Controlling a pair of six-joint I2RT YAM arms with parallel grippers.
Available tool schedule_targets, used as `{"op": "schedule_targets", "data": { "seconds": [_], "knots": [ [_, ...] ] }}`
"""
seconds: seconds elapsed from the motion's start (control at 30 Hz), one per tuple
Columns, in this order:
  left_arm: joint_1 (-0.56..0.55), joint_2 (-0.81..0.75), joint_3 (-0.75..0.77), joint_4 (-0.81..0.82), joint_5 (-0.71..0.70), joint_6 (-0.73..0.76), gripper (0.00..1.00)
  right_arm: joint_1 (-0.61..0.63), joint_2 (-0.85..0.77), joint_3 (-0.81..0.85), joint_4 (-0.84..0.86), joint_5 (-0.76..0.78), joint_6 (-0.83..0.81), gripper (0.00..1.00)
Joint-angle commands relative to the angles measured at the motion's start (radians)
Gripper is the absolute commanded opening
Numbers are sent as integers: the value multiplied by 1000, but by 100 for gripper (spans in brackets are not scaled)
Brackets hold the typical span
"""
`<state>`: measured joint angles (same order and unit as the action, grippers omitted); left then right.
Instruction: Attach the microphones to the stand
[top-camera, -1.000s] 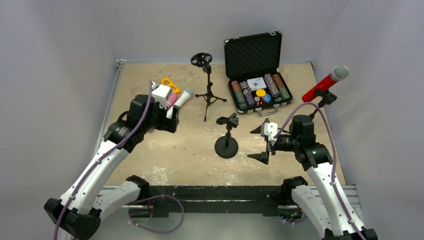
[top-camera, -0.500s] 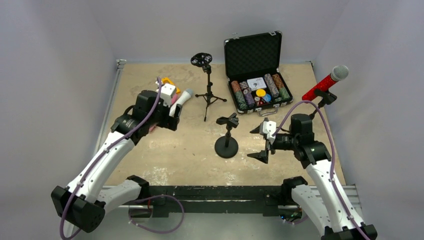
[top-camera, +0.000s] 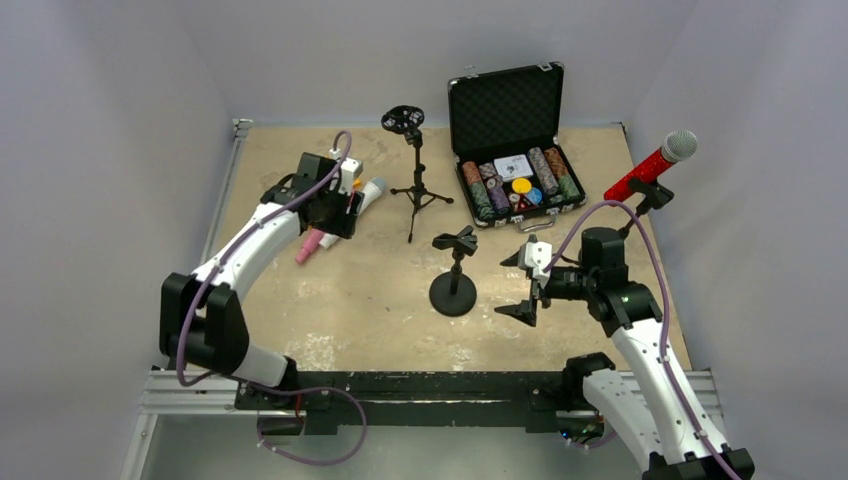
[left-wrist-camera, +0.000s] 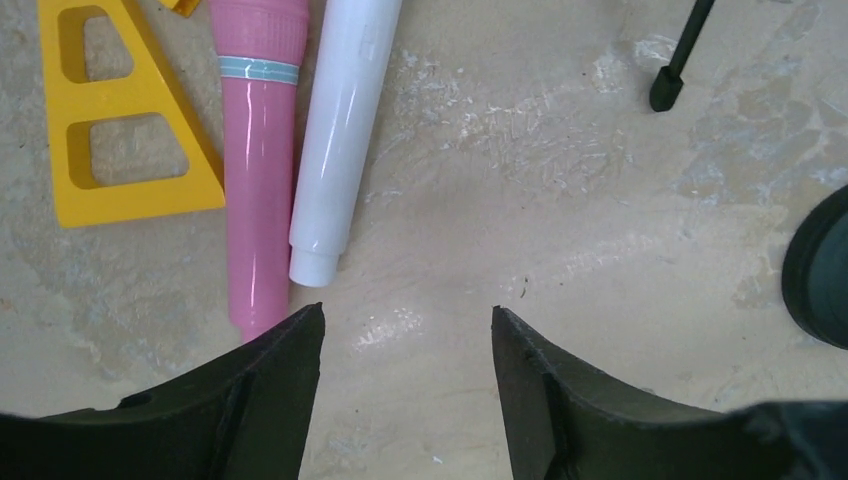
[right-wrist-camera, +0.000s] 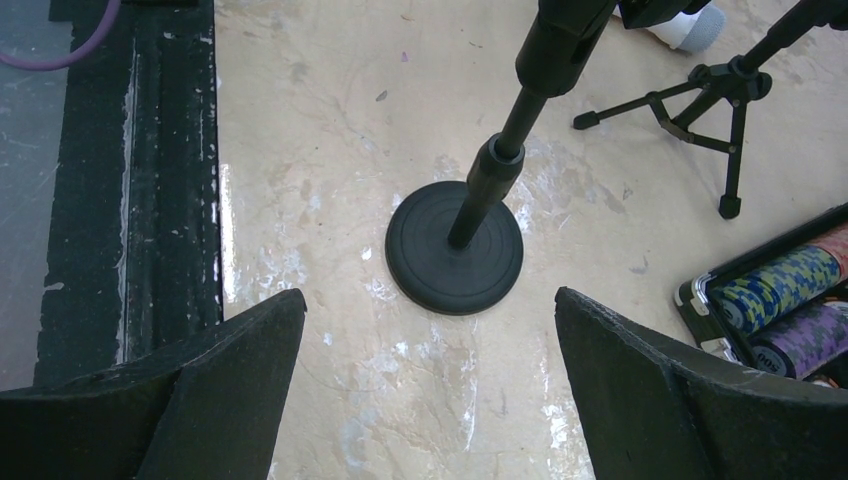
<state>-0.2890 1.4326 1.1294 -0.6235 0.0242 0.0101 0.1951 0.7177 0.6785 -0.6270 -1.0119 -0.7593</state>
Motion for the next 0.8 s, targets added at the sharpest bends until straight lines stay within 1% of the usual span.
{"op": "schedule_targets", "data": {
  "seconds": [0.0, 0.07, 0.17, 0.43, 0.63, 0.77],
  "knots": [
    [32, 107, 96, -16, 41, 22, 63, -6, -14, 3, 14, -4, -14, 99],
    [34, 155, 115, -23, 39, 24, 59, -7, -15, 3, 13, -9, -14, 99],
    [34, 219, 141, -32, 23, 33, 56, -9, -13, 3, 12, -11, -15, 99],
    [39, 350, 220, -71, -53, 33, 54, -13, -8, 3, 10, -14, -15, 99],
    [45, 386, 244, -80, -85, 35, 54, -17, 1, 3, 10, -15, -15, 99],
    [55, 421, 271, -109, -82, 21, 54, -20, 4, 4, 8, -17, -15, 99]
  ]
}}
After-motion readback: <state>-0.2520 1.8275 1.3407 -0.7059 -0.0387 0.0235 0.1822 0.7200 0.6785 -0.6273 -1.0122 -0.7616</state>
